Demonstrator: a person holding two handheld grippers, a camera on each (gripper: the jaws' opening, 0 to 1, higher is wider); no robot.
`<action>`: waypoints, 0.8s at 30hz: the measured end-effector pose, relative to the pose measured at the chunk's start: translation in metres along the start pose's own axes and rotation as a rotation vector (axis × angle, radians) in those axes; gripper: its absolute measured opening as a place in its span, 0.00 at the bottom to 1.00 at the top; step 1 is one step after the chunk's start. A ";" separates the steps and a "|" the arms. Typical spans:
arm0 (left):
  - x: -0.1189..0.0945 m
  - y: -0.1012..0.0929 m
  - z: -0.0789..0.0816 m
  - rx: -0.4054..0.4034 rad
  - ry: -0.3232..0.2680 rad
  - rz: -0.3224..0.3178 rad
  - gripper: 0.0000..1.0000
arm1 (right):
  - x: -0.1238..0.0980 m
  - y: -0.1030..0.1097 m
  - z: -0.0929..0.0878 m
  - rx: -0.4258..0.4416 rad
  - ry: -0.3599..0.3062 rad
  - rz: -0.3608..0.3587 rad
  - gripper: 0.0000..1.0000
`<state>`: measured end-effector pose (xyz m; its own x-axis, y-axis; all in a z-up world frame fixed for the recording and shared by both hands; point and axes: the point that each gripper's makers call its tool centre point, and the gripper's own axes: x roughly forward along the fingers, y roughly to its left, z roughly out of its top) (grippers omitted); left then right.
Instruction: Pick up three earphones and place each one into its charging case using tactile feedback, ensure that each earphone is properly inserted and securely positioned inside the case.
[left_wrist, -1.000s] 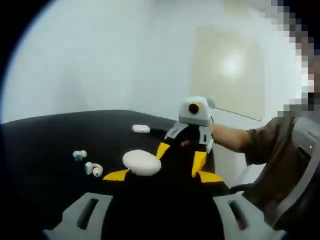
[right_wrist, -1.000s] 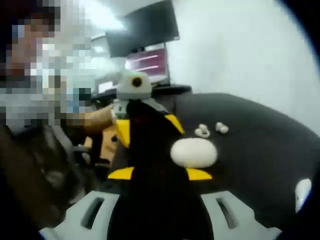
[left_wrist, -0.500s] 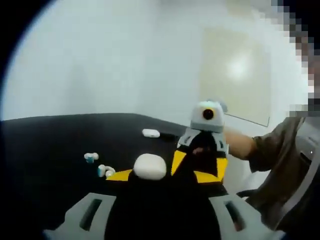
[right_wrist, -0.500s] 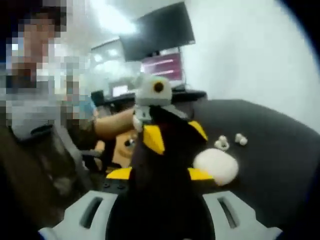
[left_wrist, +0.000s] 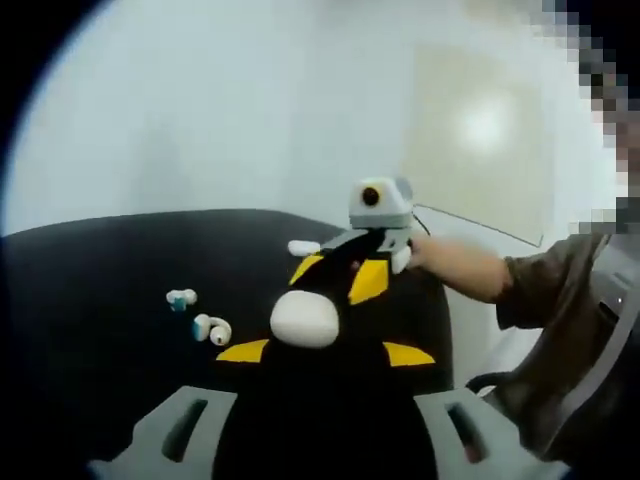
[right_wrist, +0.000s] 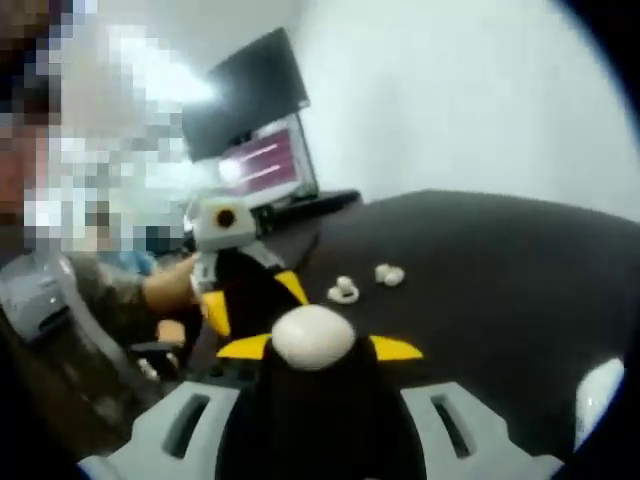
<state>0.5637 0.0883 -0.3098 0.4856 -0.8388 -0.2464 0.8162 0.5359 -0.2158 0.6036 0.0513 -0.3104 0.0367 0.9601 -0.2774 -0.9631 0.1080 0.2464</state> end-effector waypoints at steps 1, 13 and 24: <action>0.000 0.000 -0.001 0.008 0.004 0.000 0.39 | 0.004 -0.002 -0.003 0.005 0.012 0.009 0.39; -0.002 -0.006 -0.001 -0.049 0.026 -0.065 0.38 | 0.010 0.028 -0.018 -0.388 0.118 -0.022 0.29; 0.017 0.001 0.004 -0.129 0.086 -0.080 0.29 | 0.000 0.035 -0.015 -0.548 0.050 -0.025 0.23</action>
<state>0.5737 0.0740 -0.3102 0.3872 -0.8710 -0.3025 0.8017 0.4800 -0.3562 0.5653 0.0512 -0.3160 0.0616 0.9440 -0.3242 -0.9603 -0.0325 -0.2771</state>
